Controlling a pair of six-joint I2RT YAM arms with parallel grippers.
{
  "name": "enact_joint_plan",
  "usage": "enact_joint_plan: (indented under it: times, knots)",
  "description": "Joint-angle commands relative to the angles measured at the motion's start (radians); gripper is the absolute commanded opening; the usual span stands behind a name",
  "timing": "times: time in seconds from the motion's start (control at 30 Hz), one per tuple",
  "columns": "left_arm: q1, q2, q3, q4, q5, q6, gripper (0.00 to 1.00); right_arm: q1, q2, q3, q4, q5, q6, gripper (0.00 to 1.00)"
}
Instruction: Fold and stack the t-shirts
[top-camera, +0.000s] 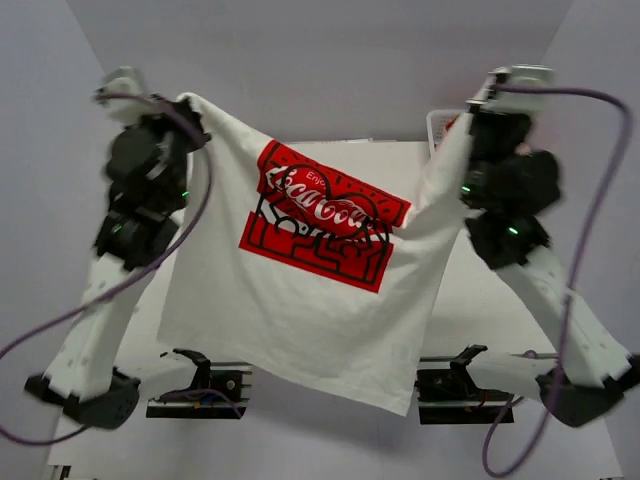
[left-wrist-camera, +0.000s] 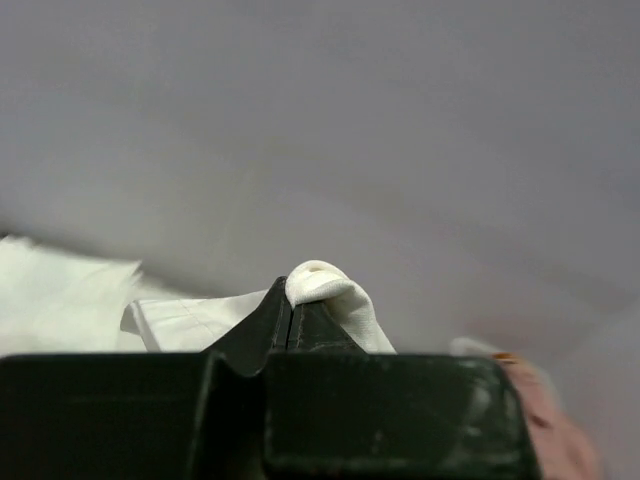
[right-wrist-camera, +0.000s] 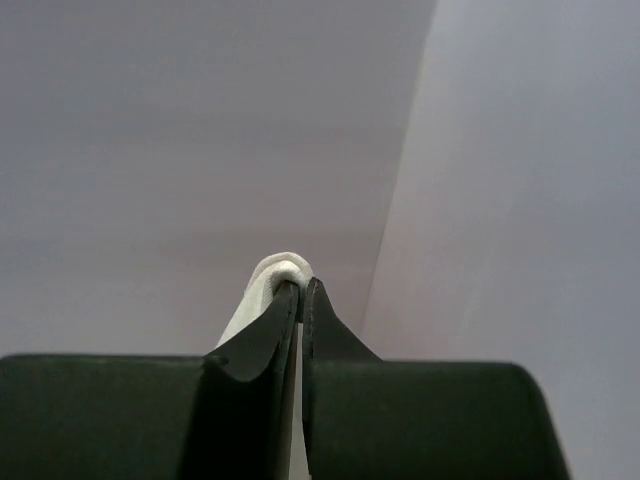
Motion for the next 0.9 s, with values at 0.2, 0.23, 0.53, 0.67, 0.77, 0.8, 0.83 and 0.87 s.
enact_joint_plan:
  times: [0.2, 0.23, 0.53, 0.67, 0.77, 0.8, 0.83, 0.87]
  knots:
    - [0.072, 0.421, -0.22, -0.083, -0.242, -0.119, 1.0, -0.278, 0.339, -0.222, -0.362, -0.146, 0.584, 0.1]
    - [0.073, 0.464, -0.22, -0.147, -0.227, -0.138, 1.0, -0.283, 0.401, -0.227, -0.366, -0.169, 0.604, 0.37]
    - [0.099, 0.624, -0.189, -0.36, -0.126, -0.277, 1.0, -0.287, 0.41, -0.289, -0.479, -0.526, 0.722, 0.9]
    - [0.087, 0.518, -0.408, -0.279, 0.04, -0.288, 1.0, -0.286, 0.443, -0.333, -0.425, -0.67, 0.73, 0.9]
    - [0.077, 0.451, -0.527, -0.239, 0.164, -0.288, 1.0, -0.284, 0.526, -0.294, -0.447, -0.755, 0.748, 0.9]
    - [0.077, 0.428, -0.555, -0.217, 0.245, -0.288, 1.0, -0.284, 0.546, -0.281, -0.445, -0.76, 0.747, 0.9]
    - [0.077, 0.414, -0.586, -0.206, 0.282, -0.3, 1.0, -0.284, 0.581, -0.273, -0.45, -0.761, 0.753, 0.9]
    - [0.077, 0.401, -0.647, -0.19, 0.318, -0.3, 1.0, -0.286, 0.626, -0.241, -0.455, -0.761, 0.762, 0.9]
